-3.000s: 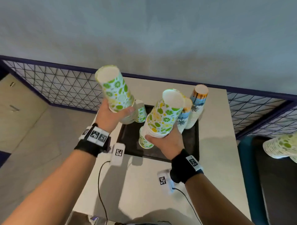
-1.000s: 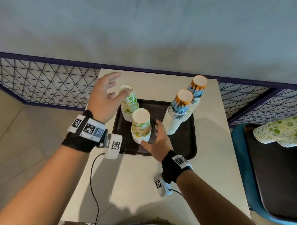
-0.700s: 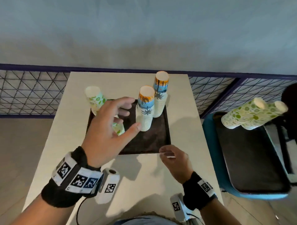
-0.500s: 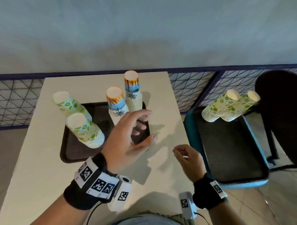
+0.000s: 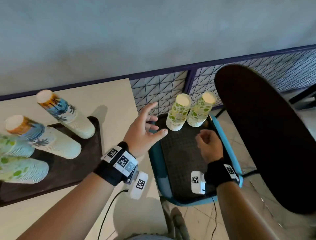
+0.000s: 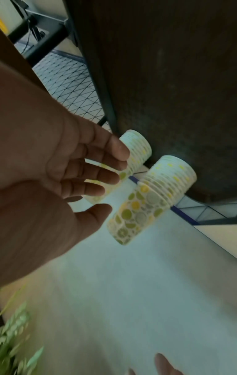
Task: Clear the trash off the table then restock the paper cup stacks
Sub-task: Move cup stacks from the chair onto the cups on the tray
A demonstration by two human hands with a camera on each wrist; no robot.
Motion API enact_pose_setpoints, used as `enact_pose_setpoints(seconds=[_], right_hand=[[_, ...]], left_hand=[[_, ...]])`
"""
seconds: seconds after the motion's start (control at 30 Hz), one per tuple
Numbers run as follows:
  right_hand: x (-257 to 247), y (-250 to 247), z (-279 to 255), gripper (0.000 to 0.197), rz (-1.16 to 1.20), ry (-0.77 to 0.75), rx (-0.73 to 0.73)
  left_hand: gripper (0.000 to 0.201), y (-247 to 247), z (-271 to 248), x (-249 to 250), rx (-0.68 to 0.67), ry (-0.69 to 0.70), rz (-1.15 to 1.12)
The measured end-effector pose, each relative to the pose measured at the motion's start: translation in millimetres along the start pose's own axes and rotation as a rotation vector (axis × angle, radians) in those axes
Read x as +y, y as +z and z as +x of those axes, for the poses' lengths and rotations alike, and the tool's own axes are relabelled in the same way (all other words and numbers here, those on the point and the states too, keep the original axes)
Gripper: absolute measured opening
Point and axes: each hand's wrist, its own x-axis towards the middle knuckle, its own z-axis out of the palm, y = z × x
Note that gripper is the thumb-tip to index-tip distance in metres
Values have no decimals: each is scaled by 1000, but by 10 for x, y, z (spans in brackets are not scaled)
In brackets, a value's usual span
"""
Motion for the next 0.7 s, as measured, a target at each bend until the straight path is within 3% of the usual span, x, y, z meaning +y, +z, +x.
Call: enact_pose_setpoints(seconds=[0.07, 0.27, 0.53, 0.6, 0.7], right_hand=[[17, -73, 246, 28, 37, 27, 0], [-57, -103, 814, 77, 56, 91, -62], [-152, -37, 1327, 108, 17, 74, -73], [-167, -34, 1390, 107, 39, 34, -80], [-205, -45, 1443, 87, -21, -31, -130]], left_hand=[[85, 202, 212, -10, -23, -12, 51], [92, 621, 716, -85, -52, 11, 167], [106, 924, 1287, 73, -43, 64, 323], [100, 953, 1358, 81, -61, 31, 330], [71, 966, 1373, 69, -38, 19, 407]])
